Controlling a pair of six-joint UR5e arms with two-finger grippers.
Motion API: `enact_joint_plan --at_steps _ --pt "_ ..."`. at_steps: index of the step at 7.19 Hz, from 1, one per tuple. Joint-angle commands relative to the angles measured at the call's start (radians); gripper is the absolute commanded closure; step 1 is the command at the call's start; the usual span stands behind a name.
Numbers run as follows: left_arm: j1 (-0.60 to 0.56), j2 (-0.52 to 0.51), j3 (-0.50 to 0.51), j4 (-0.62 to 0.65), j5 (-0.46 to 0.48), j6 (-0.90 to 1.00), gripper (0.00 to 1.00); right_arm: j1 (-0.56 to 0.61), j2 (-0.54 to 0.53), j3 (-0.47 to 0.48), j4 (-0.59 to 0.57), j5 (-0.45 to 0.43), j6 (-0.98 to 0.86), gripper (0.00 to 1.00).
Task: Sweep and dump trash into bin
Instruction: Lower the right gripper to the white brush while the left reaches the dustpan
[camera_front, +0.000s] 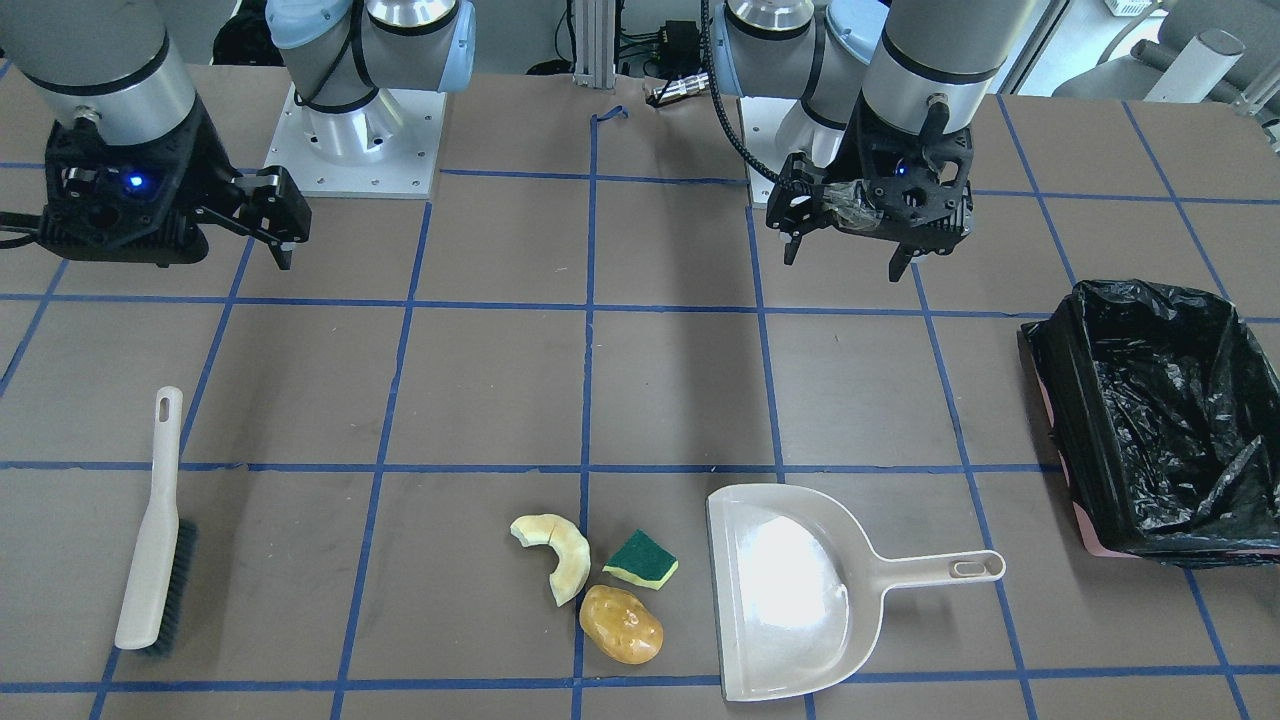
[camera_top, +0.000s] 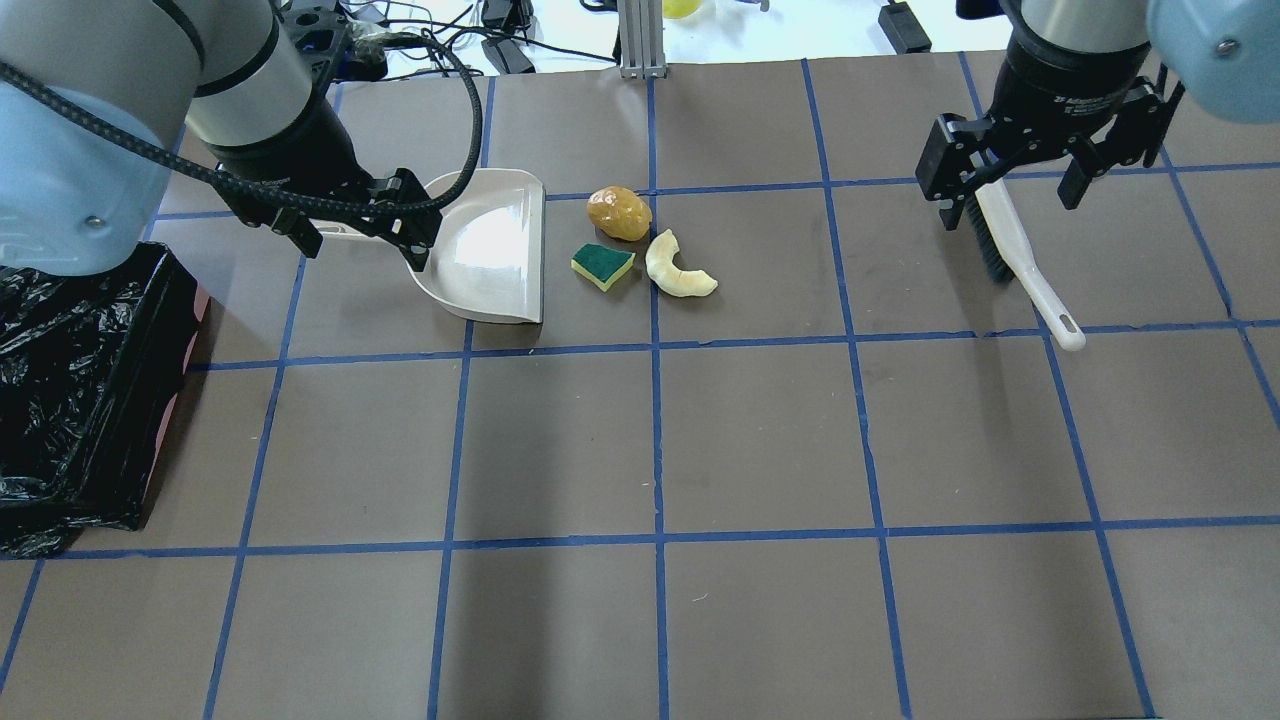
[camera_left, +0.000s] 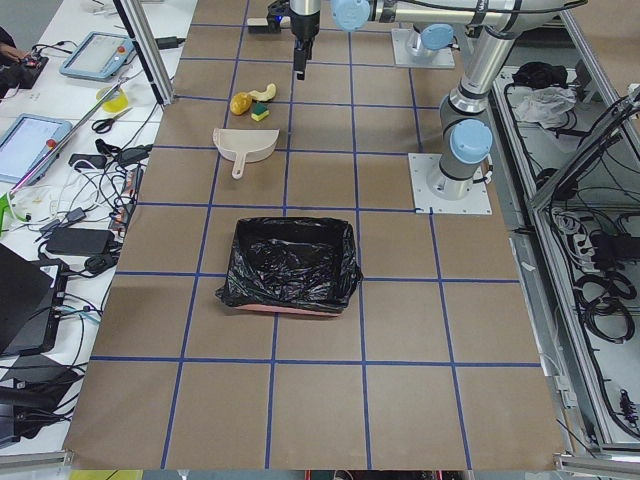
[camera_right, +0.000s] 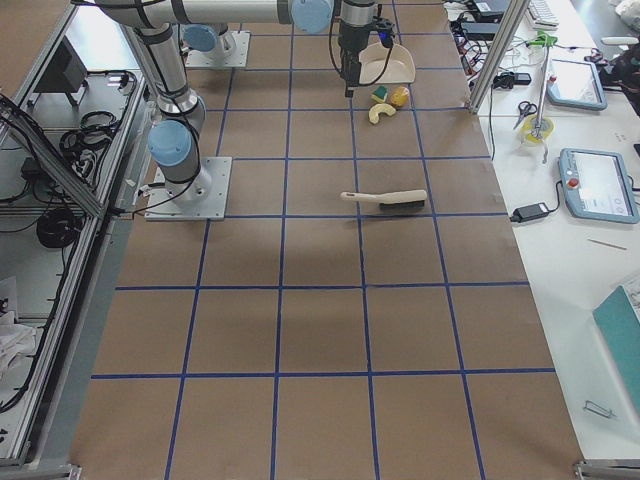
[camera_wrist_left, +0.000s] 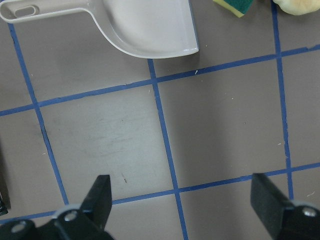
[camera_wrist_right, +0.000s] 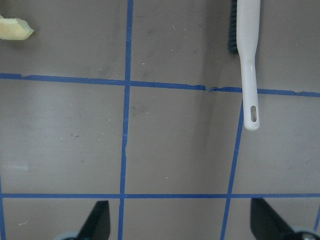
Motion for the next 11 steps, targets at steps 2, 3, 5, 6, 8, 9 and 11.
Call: enact_joint_plan --at_steps 2,3,5,6,8,9,11 --pt "-0.005 0.019 -0.018 -0.013 0.023 0.003 0.0 -0.134 -0.008 0.055 -0.043 -0.002 -0.117 0.0" --pt "-0.019 0.004 -0.018 0.004 0.041 -0.013 0.0 -0.141 -0.008 0.055 -0.043 -0.003 -0.122 0.0" --pt "-0.02 0.036 -0.063 -0.015 0.041 -0.016 0.0 -0.183 -0.008 0.069 -0.054 -0.006 -0.173 0.0" --pt "-0.023 0.018 -0.075 0.004 0.032 -0.017 0.0 -0.217 -0.008 0.084 -0.068 -0.006 -0.215 0.0" --pt "0.042 0.0 -0.057 0.014 0.031 0.192 0.0 -0.258 -0.008 0.112 -0.124 -0.006 -0.304 0.0" --pt "0.103 -0.037 -0.054 0.027 0.034 0.252 0.0 -0.289 -0.008 0.138 -0.14 -0.006 -0.348 0.0" --pt "0.13 -0.115 -0.017 0.081 0.037 0.462 0.0 -0.35 -0.008 0.236 -0.302 0.015 -0.477 0.0"
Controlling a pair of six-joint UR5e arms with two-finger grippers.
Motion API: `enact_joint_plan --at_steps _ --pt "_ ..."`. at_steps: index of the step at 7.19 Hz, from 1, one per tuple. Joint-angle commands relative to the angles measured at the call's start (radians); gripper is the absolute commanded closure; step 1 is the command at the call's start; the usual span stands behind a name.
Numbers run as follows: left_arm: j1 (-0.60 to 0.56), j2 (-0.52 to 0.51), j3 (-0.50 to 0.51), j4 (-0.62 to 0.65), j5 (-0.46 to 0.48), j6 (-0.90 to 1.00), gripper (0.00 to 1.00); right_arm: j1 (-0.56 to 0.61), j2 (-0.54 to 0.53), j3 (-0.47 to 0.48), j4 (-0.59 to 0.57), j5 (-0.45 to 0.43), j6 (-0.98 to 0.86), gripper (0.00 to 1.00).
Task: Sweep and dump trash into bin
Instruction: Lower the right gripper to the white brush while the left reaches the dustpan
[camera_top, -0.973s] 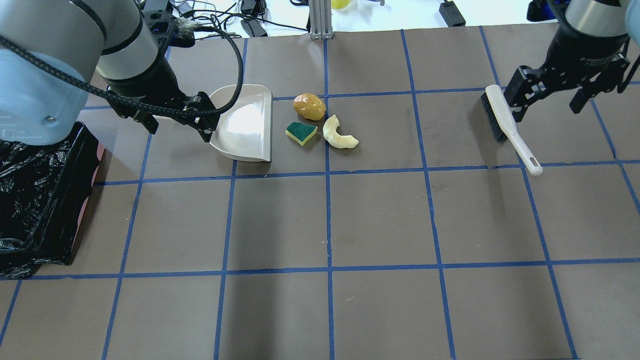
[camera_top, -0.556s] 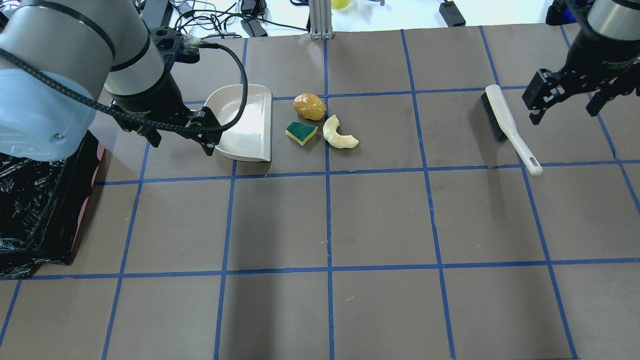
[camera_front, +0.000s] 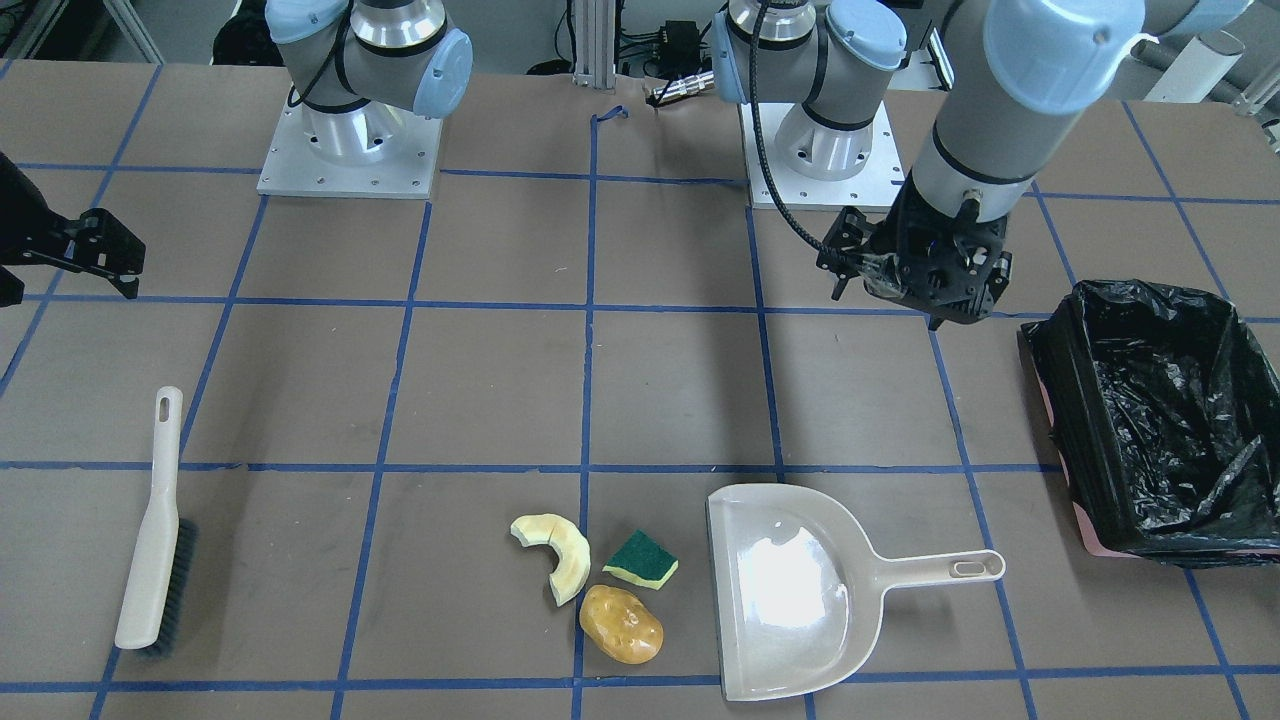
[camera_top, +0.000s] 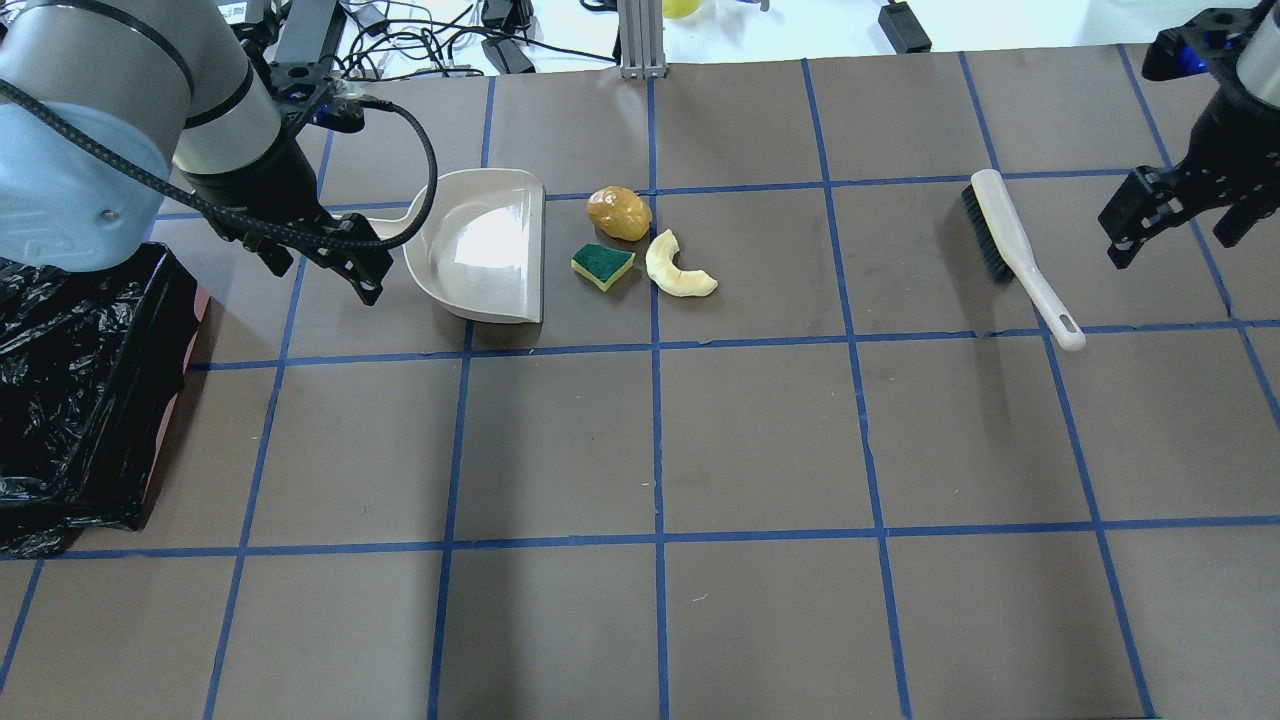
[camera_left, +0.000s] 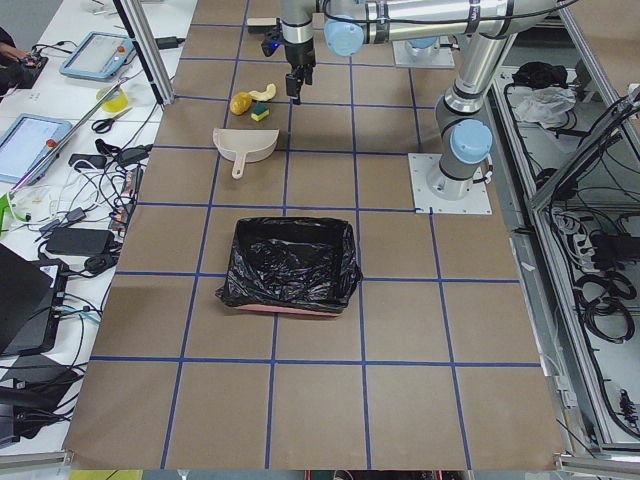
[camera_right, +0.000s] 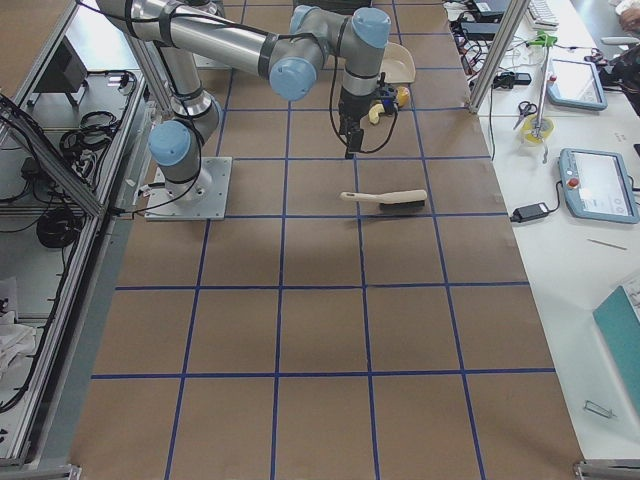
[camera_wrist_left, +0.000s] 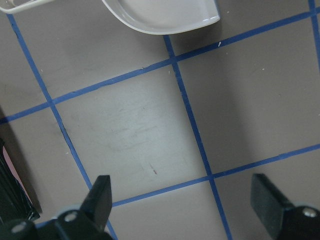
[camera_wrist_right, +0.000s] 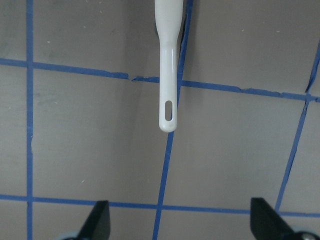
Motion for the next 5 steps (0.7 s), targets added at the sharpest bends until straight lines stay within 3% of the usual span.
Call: enact_joint_plan --at_steps 1,2,5 --pt "0.033 -0.087 0.034 0.139 -0.004 0.363 0.0 -0.044 0.003 0.123 -0.224 0.012 -0.14 0.0" --pt "0.056 -0.128 0.049 0.181 -0.01 0.453 0.0 -0.044 0.011 0.167 -0.327 0.012 -0.152 0.0" --pt "0.085 -0.23 0.085 0.195 -0.017 0.807 0.0 -0.052 0.08 0.189 -0.351 0.102 -0.143 0.0"
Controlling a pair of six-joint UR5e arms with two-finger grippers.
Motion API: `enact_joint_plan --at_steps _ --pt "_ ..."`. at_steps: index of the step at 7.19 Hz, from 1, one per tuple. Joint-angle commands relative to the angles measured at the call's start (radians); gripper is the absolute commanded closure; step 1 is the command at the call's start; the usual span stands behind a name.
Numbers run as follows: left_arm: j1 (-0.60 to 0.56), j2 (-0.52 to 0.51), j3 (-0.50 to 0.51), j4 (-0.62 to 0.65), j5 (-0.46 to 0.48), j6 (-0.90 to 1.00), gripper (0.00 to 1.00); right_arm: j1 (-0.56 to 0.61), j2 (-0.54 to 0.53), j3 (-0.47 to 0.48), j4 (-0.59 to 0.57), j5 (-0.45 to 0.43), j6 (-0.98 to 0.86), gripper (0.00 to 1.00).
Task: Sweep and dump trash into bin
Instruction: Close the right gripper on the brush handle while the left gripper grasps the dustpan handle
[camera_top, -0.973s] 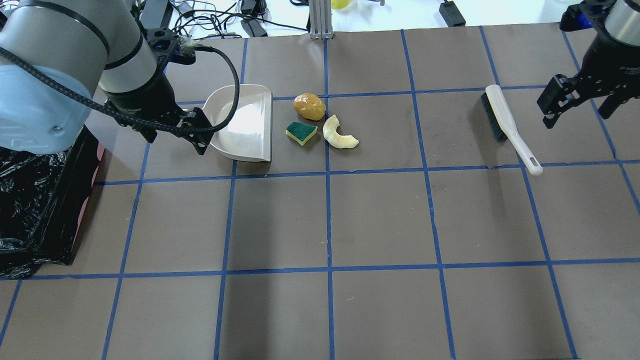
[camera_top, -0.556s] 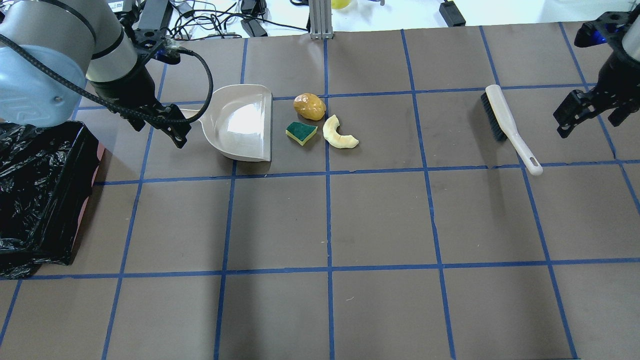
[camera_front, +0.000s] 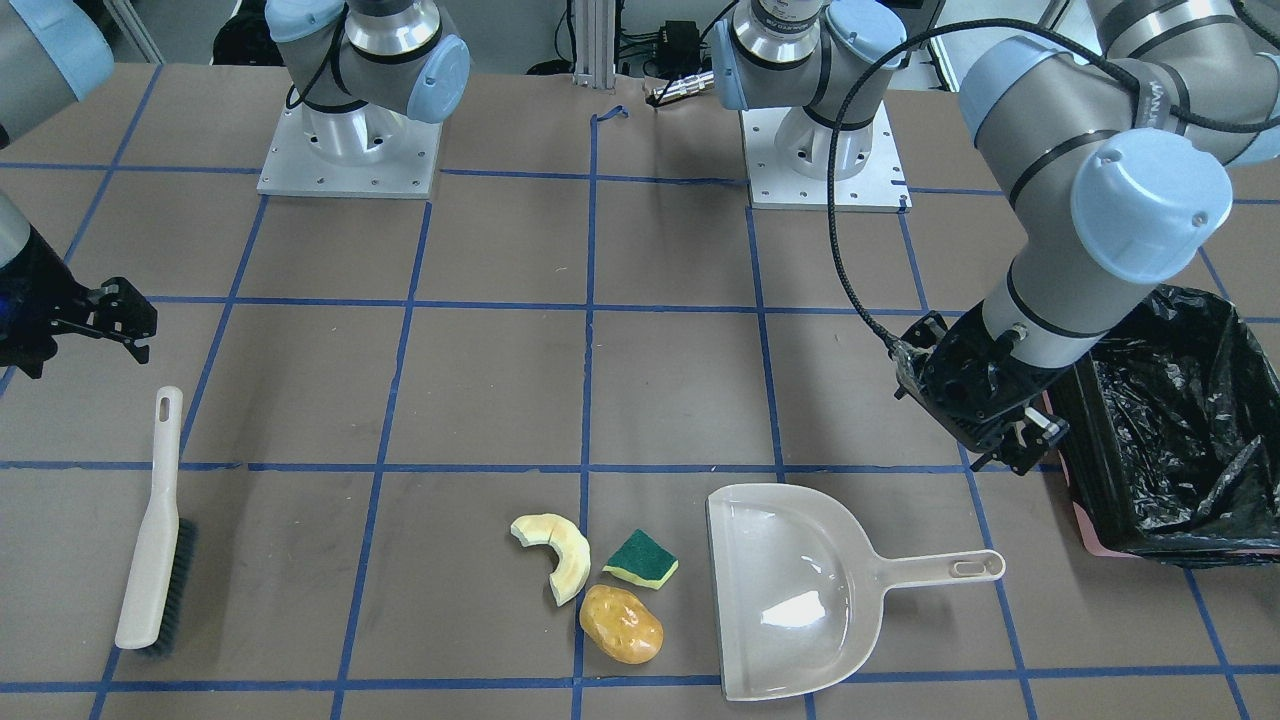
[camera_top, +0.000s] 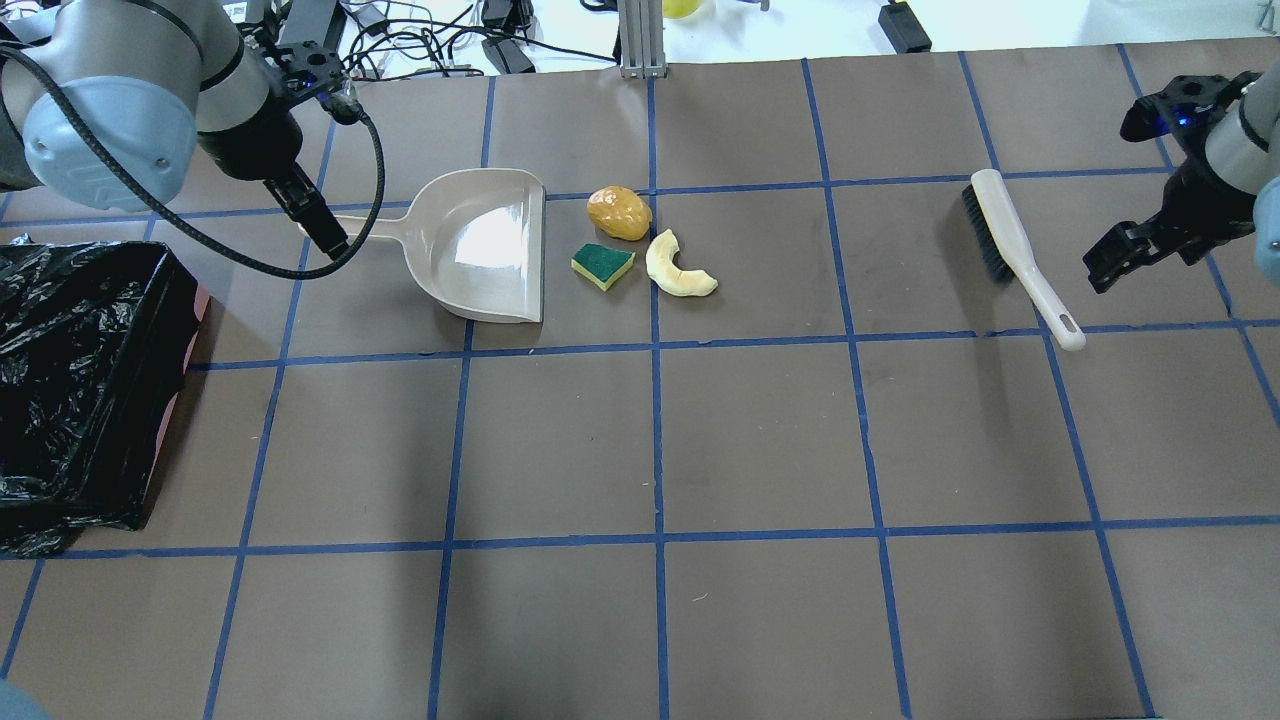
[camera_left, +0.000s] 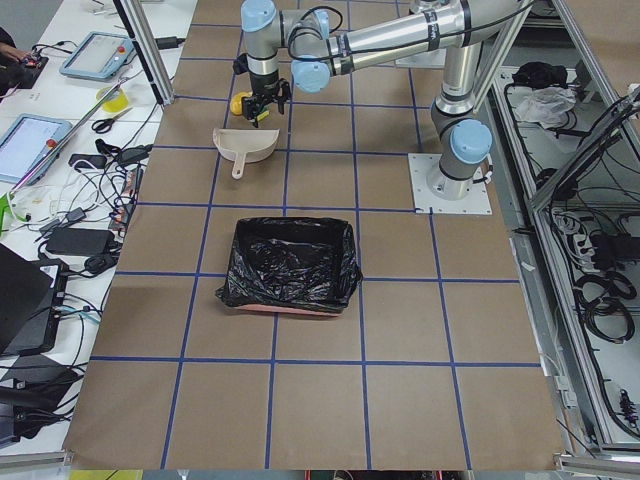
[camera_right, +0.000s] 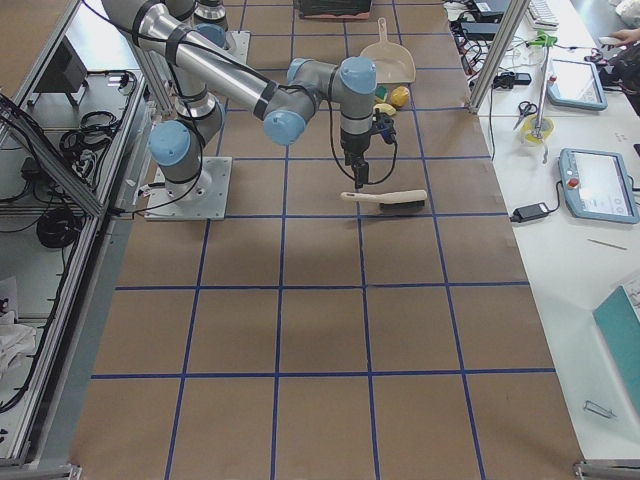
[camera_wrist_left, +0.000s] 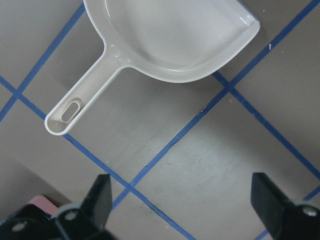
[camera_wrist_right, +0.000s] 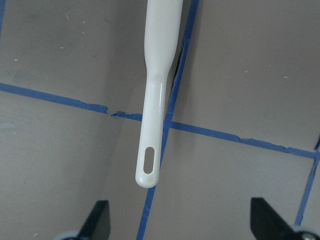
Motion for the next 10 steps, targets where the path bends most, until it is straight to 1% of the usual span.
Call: enact_joint_plan --at_steps 1,2,3,5,7,8,9,10 --pt "0.014 -0.062 0.014 0.03 -0.011 0.233 0.0 -0.003 0.053 0.007 -0.005 0.039 0.001 0.0" --pt "0.014 -0.087 0.014 0.065 -0.042 0.387 0.0 -0.004 0.087 0.005 -0.014 0.039 0.004 0.0" --pt "0.016 -0.107 0.011 0.065 -0.053 0.52 0.0 -0.009 0.121 0.005 -0.017 0.039 0.01 0.0" --pt "0.019 -0.147 0.02 0.096 -0.042 0.538 0.0 -0.01 0.177 -0.005 -0.02 0.042 0.04 0.0" --pt "0.019 -0.202 0.012 0.23 -0.036 0.507 0.0 -0.009 0.239 -0.006 -0.075 0.043 0.071 0.0" --pt "0.019 -0.226 0.017 0.257 -0.03 0.519 0.0 -0.009 0.251 -0.006 -0.083 0.043 0.074 0.0" --pt "0.019 -0.255 0.029 0.268 -0.015 0.544 0.0 -0.004 0.251 -0.009 -0.083 0.04 0.132 0.02" --pt "0.021 -0.274 0.029 0.275 -0.014 0.568 0.0 0.001 0.25 -0.024 -0.079 0.037 0.18 0.07"
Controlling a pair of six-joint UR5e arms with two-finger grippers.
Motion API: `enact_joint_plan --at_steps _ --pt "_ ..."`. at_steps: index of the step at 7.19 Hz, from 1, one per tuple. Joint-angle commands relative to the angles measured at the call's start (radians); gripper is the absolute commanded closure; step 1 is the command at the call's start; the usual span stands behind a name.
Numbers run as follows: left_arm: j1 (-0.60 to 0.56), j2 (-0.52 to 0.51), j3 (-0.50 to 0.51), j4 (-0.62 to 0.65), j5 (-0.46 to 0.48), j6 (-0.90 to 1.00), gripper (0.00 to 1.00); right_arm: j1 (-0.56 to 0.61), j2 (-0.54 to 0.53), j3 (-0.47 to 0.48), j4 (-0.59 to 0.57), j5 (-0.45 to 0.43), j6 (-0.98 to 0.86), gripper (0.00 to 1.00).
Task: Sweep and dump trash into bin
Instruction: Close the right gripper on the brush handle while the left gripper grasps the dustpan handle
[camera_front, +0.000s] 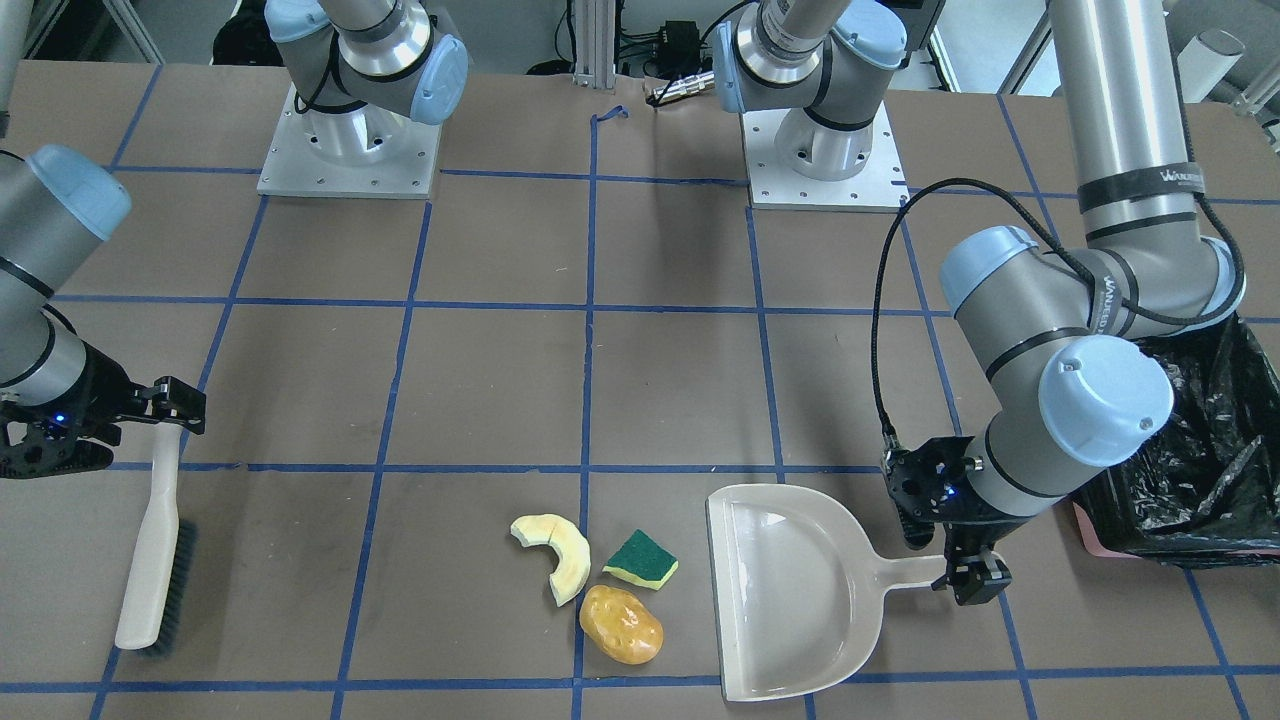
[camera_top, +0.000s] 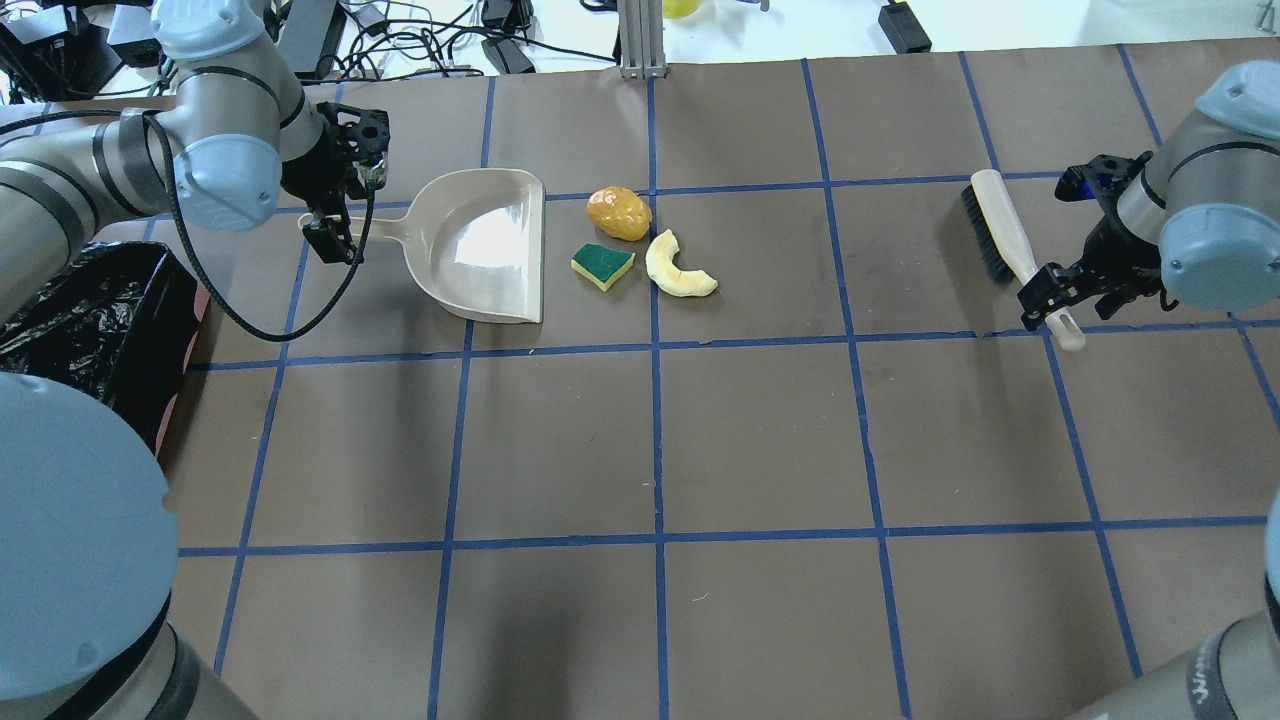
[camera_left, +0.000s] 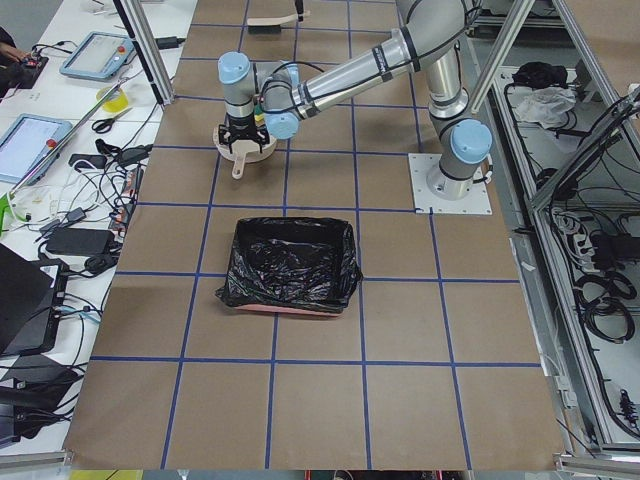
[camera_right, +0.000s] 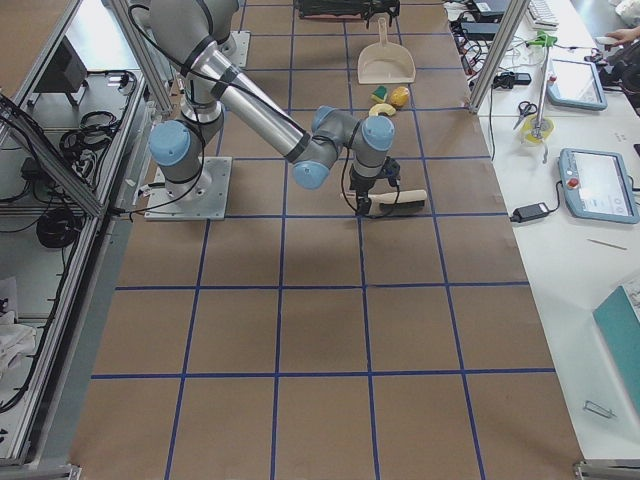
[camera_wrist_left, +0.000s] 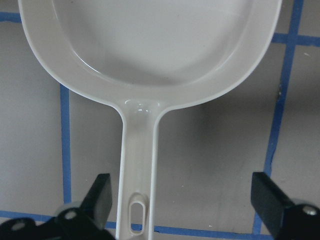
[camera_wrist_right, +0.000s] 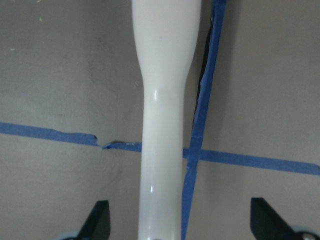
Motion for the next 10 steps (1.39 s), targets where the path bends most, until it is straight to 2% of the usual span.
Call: enact_joint_plan --at_steps 1,2,6,7,8,9,10 --pt "0.025 -0.037 0.004 0.016 0.012 0.054 0.0 0.005 0.002 -0.028 0.001 -0.002 0.056 0.08" --pt "0.059 -0.046 0.003 0.018 0.009 0.068 0.0 0.007 0.003 -0.033 0.004 -0.002 0.058 0.16" --pt "0.052 -0.047 -0.006 0.019 0.0 0.064 0.08 0.033 0.019 -0.033 0.004 -0.002 0.063 0.18" --pt "0.049 -0.044 0.003 0.021 -0.003 0.064 0.08 0.043 0.019 -0.033 0.003 -0.003 0.063 0.29" --pt "0.052 -0.046 0.001 0.021 -0.015 0.065 0.08 0.044 0.02 -0.034 0.001 -0.005 0.058 0.35" --pt "0.052 -0.046 0.006 0.021 -0.018 0.065 0.08 0.044 0.022 -0.034 0.0 -0.006 0.06 0.35" --pt "0.05 -0.046 0.004 0.022 -0.018 0.064 0.15 0.044 0.023 -0.034 -0.005 -0.008 0.049 0.36"
